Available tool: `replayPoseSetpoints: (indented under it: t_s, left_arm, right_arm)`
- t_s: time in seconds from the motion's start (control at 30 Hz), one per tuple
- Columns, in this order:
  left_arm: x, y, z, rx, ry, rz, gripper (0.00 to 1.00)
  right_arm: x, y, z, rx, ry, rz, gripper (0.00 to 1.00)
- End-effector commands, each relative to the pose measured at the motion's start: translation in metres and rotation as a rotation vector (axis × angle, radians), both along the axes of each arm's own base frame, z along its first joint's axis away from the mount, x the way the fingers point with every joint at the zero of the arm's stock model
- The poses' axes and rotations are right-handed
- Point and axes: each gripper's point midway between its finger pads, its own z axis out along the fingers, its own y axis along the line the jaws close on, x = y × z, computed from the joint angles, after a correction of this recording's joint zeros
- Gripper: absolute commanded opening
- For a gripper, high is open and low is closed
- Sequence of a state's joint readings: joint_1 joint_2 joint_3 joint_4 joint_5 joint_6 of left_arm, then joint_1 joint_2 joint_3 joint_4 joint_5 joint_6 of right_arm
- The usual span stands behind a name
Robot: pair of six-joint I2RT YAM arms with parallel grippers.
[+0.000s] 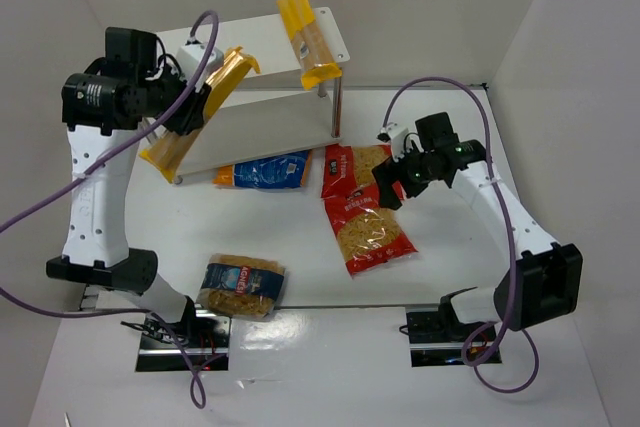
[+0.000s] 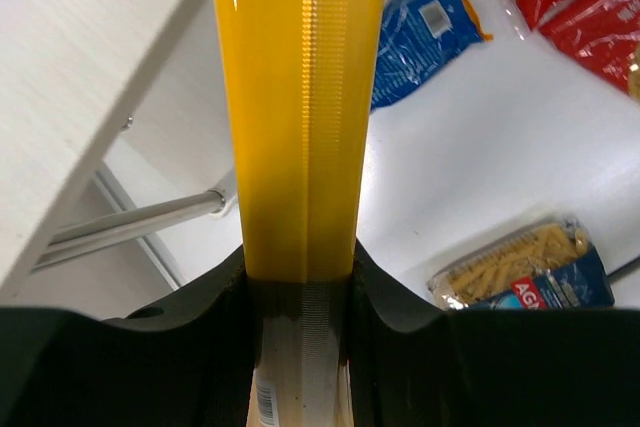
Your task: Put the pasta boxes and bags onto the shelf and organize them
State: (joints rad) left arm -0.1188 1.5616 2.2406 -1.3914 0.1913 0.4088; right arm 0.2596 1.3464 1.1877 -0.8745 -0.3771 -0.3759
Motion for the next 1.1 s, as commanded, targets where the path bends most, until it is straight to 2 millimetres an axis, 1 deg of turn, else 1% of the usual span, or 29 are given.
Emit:
replayPoseSetpoints:
  t_s: [0.0, 0.03, 0.07, 0.1, 0.17, 0.2, 0.23, 0.27, 0.3, 0.33, 0.37, 0.4, 0.43, 0.47, 0.5, 0.53, 0.57, 0.6, 0.63, 0.67, 0.7, 0.73, 0.8, 0.87, 0.9, 0.93, 1.0, 1.03, 1.07]
  left_arm:
    - [0.022, 0.010, 0.043, -0.037, -0.170, 0.088, 0.00]
    - [0.025, 0.015, 0.052, -0.024, -0.200, 0.109, 0.00]
    - [0.031, 0.019, 0.051, -0.023, -0.198, 0.132, 0.00]
    - [0.033, 0.019, 0.054, -0.025, -0.208, 0.133, 0.00]
    - [0.041, 0.030, 0.065, -0.032, -0.240, 0.187, 0.00]
    - [0.044, 0.030, 0.068, -0.033, -0.250, 0.187, 0.00]
    - [0.050, 0.036, 0.066, -0.031, -0.248, 0.216, 0.00]
    - [0.052, 0.042, 0.075, -0.033, -0.277, 0.231, 0.00]
    - [0.057, 0.050, 0.073, -0.034, -0.272, 0.263, 0.00]
    - [0.060, 0.050, 0.074, -0.034, -0.276, 0.264, 0.00]
    - [0.064, 0.056, 0.077, -0.038, -0.291, 0.291, 0.00]
    - [0.068, 0.056, 0.080, -0.040, -0.304, 0.291, 0.00]
    - [0.071, 0.060, 0.082, -0.040, -0.313, 0.301, 0.00]
    - [0.073, 0.067, 0.084, -0.031, -0.319, 0.325, 0.00]
    - [0.082, 0.069, 0.080, -0.024, -0.316, 0.334, 0.00]
    - [0.082, 0.075, 0.088, -0.021, -0.347, 0.352, 0.00]
    - [0.085, 0.081, 0.090, -0.014, -0.356, 0.371, 0.00]
    - [0.092, 0.082, 0.086, -0.013, -0.350, 0.371, 0.00]
    - [0.094, 0.085, 0.087, -0.020, -0.356, 0.385, 0.00]
    - [0.094, 0.088, 0.095, -0.017, -0.387, 0.397, 0.00]
    - [0.101, 0.090, 0.091, -0.011, -0.382, 0.405, 0.00]
    - [0.103, 0.090, 0.092, -0.013, -0.390, 0.405, 0.00]
    - [0.108, 0.098, 0.094, -0.009, -0.407, 0.438, 0.00]
    - [0.113, 0.099, 0.092, -0.005, -0.411, 0.446, 0.00]
    - [0.118, 0.101, 0.088, 0.002, -0.404, 0.454, 0.00]
    - [0.116, 0.101, 0.094, -0.002, -0.425, 0.454, 0.00]
    - [0.124, 0.108, 0.085, 0.009, -0.408, 0.472, 0.00]
    - [0.124, 0.108, 0.092, 0.005, -0.432, 0.472, 0.00]
    - [0.127, 0.110, 0.088, 0.012, -0.424, 0.483, 0.00]
  right_arm:
    - [0.004, -0.004, 0.015, 0.021, -0.081, -0.009, 0.99]
    - [0.005, -0.007, 0.015, 0.021, -0.081, -0.019, 0.99]
    - [0.005, -0.007, 0.015, 0.021, -0.081, -0.019, 0.99]
    - [0.005, -0.007, 0.017, 0.023, -0.090, -0.019, 0.99]
    - [0.004, -0.009, 0.015, 0.028, -0.079, -0.027, 0.99]
    - [0.004, -0.012, 0.017, 0.029, -0.088, -0.036, 0.99]
    - [0.004, -0.012, 0.017, 0.029, -0.088, -0.036, 0.99]
    - [0.005, -0.015, 0.017, 0.029, -0.088, -0.046, 0.99]
    - [0.005, -0.017, 0.020, 0.038, -0.096, -0.051, 0.99]
    - [0.005, -0.017, 0.020, 0.038, -0.096, -0.051, 0.99]
    - [0.004, -0.017, 0.017, 0.036, -0.087, -0.051, 0.99]
    - [0.005, -0.020, 0.017, 0.035, -0.087, -0.061, 0.99]
    - [0.004, -0.018, 0.017, 0.043, -0.085, -0.056, 0.99]
    - [0.005, -0.021, 0.017, 0.042, -0.086, -0.067, 0.99]
    - [0.005, -0.022, 0.020, 0.044, -0.095, -0.067, 0.99]
    - [0.006, -0.025, 0.020, 0.044, -0.095, -0.078, 0.99]
    - [0.006, -0.025, 0.020, 0.044, -0.095, -0.078, 0.99]
    - [0.006, -0.025, 0.020, 0.044, -0.095, -0.078, 0.99]
    - [0.007, -0.027, 0.020, 0.051, -0.094, -0.085, 0.99]
    - [0.007, -0.029, 0.020, 0.050, -0.094, -0.094, 0.99]
    - [0.007, -0.029, 0.020, 0.050, -0.094, -0.094, 0.99]
    - [0.008, -0.032, 0.023, 0.052, -0.105, -0.103, 0.99]
    - [0.006, -0.034, 0.020, 0.057, -0.095, -0.109, 0.99]
    - [0.007, -0.038, 0.023, 0.065, -0.103, -0.122, 0.99]
    - [0.007, -0.038, 0.023, 0.065, -0.103, -0.122, 0.99]
    - [0.007, -0.041, 0.026, 0.066, -0.112, -0.132, 0.99]
    - [0.007, -0.043, 0.029, 0.074, -0.120, -0.138, 0.99]
    - [0.006, -0.045, 0.025, 0.073, -0.112, -0.147, 0.99]
    - [0.006, -0.045, 0.028, 0.074, -0.121, -0.147, 0.99]
